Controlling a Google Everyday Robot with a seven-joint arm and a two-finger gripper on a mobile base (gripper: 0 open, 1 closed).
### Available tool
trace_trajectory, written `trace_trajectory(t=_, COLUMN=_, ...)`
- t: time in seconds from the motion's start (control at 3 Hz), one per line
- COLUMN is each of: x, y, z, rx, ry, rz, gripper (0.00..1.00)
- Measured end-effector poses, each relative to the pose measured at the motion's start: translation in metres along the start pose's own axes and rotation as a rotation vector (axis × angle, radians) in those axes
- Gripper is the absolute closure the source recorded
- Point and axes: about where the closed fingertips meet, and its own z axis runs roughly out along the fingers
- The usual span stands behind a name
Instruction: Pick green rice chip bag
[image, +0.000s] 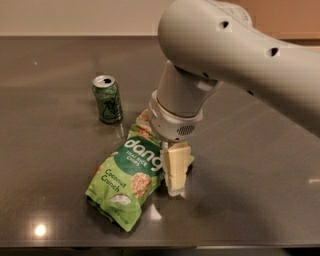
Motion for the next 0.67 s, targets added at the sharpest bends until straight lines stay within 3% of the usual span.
trace_trajectory(t=0.33, x=-0.013, y=-0.006, z=0.023, rx=-0.048, ry=-0.02, rz=-0.038, gripper=0.05)
trace_trajectory(t=0.67, x=-0.023, y=-0.007, z=0.033, rx=-0.085, ry=-0.027, rz=-0.059, gripper=0.23)
